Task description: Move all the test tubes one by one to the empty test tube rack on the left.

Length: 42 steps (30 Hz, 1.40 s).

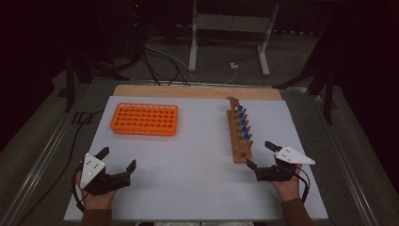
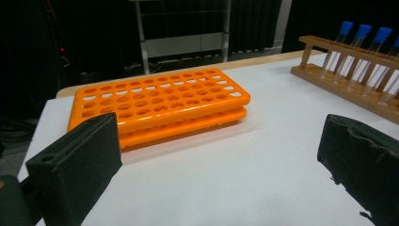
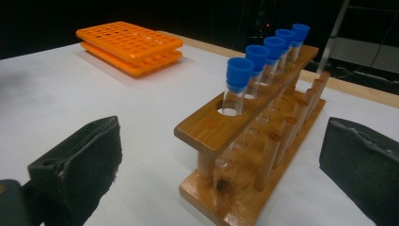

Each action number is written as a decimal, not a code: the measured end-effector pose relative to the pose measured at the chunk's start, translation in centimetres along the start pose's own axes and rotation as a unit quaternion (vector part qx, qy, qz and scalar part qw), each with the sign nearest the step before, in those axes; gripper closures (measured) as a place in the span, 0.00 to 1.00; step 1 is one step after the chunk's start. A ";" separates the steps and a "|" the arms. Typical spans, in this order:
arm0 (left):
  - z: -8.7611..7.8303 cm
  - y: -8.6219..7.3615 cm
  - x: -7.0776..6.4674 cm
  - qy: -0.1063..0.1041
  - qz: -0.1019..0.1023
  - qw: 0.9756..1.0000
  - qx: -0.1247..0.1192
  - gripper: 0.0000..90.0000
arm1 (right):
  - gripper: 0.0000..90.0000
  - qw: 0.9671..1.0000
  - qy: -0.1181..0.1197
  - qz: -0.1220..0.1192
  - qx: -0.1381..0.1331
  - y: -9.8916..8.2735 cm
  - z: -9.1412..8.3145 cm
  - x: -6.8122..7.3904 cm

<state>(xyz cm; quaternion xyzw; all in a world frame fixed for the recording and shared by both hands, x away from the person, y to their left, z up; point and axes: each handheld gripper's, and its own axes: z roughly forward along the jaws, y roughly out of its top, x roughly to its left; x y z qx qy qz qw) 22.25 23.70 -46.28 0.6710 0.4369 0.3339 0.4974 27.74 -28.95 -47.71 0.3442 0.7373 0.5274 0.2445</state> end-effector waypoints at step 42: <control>0.4 -0.7 0.2 0.009 -0.009 1.000 0.023 0.01 | 0.81 0.997 -0.019 -0.018 0.067 2.9 4.9 -0.6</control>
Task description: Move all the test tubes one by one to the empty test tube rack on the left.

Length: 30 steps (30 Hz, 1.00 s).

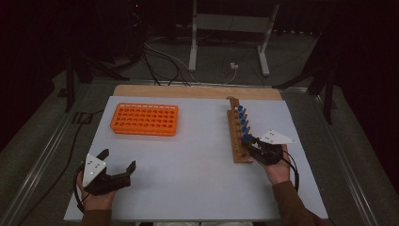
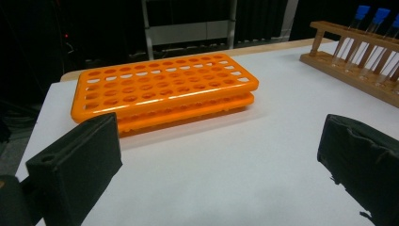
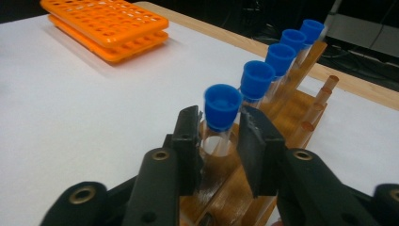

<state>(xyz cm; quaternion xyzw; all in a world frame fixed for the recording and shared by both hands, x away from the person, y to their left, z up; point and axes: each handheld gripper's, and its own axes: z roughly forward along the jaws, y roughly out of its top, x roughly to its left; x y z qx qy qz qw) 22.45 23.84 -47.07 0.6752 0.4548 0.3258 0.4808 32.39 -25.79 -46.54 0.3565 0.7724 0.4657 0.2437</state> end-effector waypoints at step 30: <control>0.3 0.0 -0.2 -0.005 0.001 1.000 0.008 0.01 | 0.85 1.000 -0.001 0.016 -0.023 2.0 -1.0 -0.4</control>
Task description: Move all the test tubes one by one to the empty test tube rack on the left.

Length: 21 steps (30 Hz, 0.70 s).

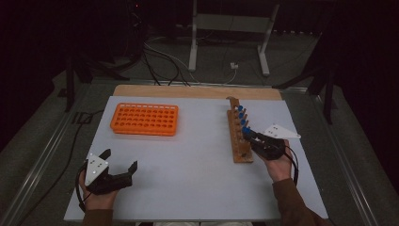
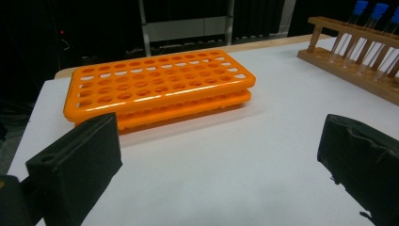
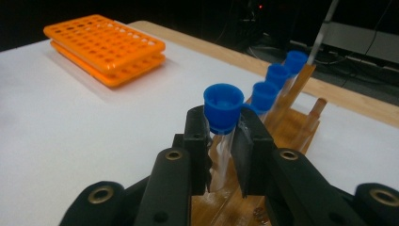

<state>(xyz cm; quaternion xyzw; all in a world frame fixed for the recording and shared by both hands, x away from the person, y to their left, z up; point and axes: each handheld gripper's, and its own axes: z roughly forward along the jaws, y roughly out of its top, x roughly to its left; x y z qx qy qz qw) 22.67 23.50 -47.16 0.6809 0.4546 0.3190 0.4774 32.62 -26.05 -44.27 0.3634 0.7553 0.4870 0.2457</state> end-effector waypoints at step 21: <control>1.8 2.9 -2.9 -0.055 0.026 0.998 -0.019 0.01 | 0.85 0.999 0.010 -0.005 -0.036 3.4 -2.0 0.5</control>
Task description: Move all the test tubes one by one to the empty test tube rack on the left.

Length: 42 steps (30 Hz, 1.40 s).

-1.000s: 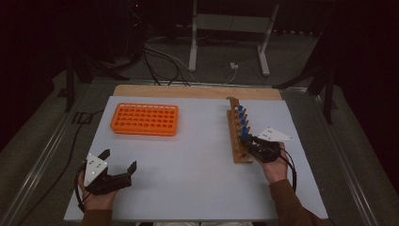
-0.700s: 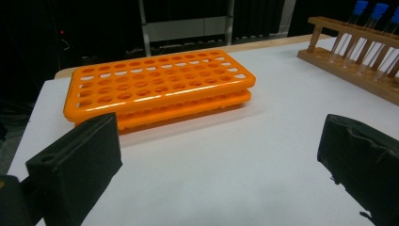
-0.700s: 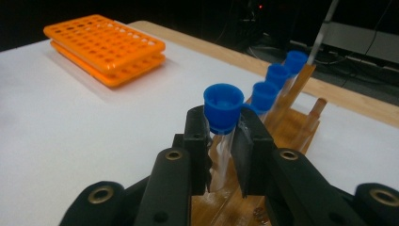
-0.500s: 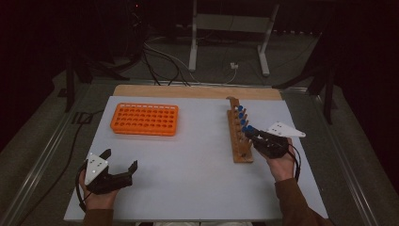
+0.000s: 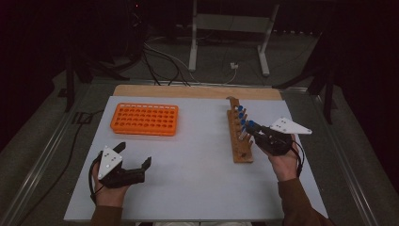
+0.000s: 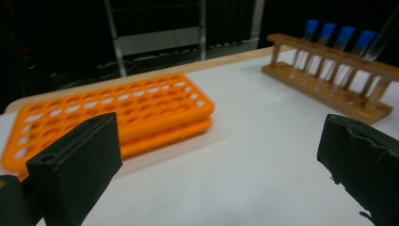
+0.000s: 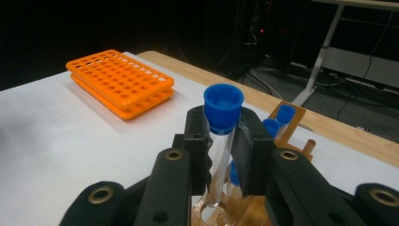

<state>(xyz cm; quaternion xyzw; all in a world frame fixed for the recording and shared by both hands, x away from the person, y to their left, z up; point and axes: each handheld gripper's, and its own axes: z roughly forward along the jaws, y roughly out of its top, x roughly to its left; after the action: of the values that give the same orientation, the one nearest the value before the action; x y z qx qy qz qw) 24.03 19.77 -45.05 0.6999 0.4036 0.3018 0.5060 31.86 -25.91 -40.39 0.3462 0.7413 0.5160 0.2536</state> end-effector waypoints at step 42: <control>13.9 4.3 -9.5 -0.150 0.025 0.988 0.028 0.43 | 0.85 0.992 0.117 0.012 0.036 1.3 7.2 6.3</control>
<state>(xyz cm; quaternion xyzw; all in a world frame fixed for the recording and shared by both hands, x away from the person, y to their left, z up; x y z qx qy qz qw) 31.98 4.36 -45.35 0.7608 0.3141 0.1948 0.5334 33.53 -16.49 -41.74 0.3011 0.7797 0.5291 0.1468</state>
